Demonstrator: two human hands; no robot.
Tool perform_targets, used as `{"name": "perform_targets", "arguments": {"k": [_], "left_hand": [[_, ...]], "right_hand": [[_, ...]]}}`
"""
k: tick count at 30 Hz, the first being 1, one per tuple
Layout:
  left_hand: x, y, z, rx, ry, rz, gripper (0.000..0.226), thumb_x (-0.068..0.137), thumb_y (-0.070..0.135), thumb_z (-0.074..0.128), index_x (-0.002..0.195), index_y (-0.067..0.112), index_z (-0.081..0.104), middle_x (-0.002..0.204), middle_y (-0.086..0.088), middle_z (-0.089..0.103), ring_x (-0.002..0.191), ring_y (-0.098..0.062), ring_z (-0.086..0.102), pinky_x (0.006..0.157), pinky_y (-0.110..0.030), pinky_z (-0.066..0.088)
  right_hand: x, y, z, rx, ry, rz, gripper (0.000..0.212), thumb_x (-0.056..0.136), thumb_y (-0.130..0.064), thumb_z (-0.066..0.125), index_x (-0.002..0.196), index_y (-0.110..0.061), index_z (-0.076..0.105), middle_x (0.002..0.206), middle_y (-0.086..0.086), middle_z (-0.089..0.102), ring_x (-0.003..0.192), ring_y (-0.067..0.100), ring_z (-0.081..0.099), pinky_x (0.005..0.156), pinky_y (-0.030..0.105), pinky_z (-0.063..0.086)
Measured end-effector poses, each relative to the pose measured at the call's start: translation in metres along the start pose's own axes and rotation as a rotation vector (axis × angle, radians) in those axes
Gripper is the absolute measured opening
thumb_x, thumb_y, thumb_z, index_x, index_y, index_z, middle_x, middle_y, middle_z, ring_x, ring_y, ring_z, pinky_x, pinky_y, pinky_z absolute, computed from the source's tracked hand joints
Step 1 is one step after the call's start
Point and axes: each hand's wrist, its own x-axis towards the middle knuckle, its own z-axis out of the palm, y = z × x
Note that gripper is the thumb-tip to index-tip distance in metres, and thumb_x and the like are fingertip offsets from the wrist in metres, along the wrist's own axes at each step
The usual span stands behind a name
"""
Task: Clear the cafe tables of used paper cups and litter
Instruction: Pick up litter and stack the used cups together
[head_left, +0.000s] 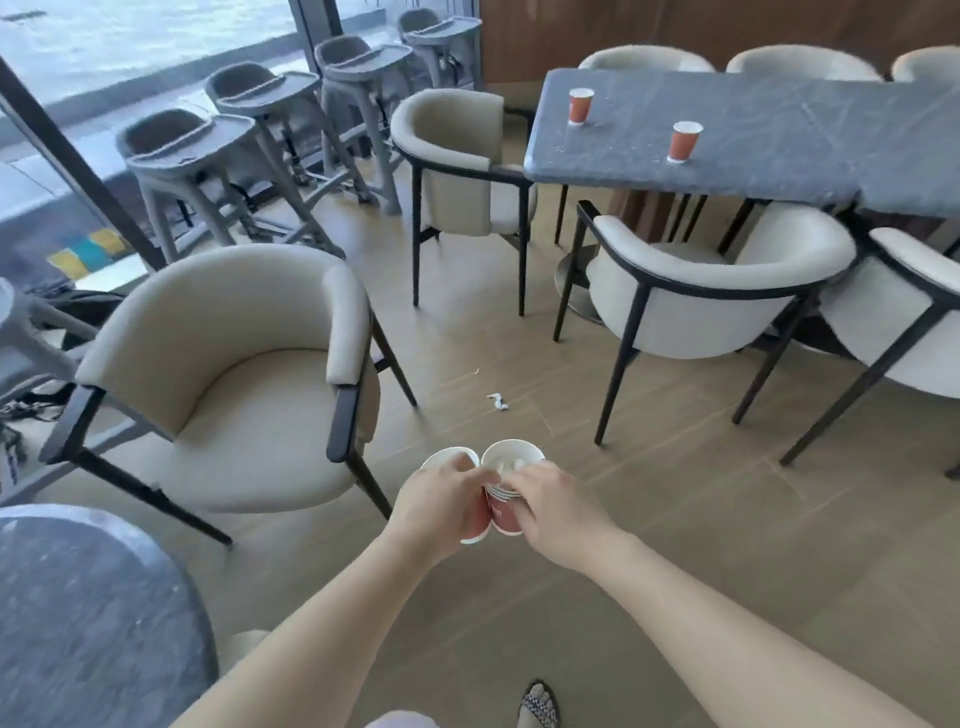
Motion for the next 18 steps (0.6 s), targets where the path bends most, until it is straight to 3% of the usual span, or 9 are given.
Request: {"name": "perform_targets", "arguments": {"k": [11, 18], "left_hand": [[0.148, -0.04, 0.001, -0.039, 0.009, -0.003, 0.021, 0.09, 0.028, 0.049, 0.11, 0.03, 0.055, 0.106, 0.002, 0.049, 0.09, -0.021, 0.054, 0.06, -0.034, 0.049], [0.274, -0.093, -0.04, -0.058, 0.008, 0.04, 0.022, 0.09, 0.023, 0.049, 0.109, 0.025, 0.06, 0.104, 0.0, 0.051, 0.093, -0.022, 0.056, 0.067, -0.035, 0.052]], "right_hand": [[0.116, 0.071, -0.021, -0.019, -0.054, 0.063, 0.02, 0.088, -0.016, 0.05, 0.106, -0.016, 0.057, 0.108, 0.005, 0.059, 0.108, 0.024, 0.047, 0.085, 0.042, 0.045], [0.246, 0.108, -0.049, -0.04, -0.053, 0.06, 0.02, 0.09, -0.016, 0.05, 0.108, -0.014, 0.058, 0.111, 0.005, 0.059, 0.109, 0.022, 0.046, 0.085, 0.028, 0.036]]}}
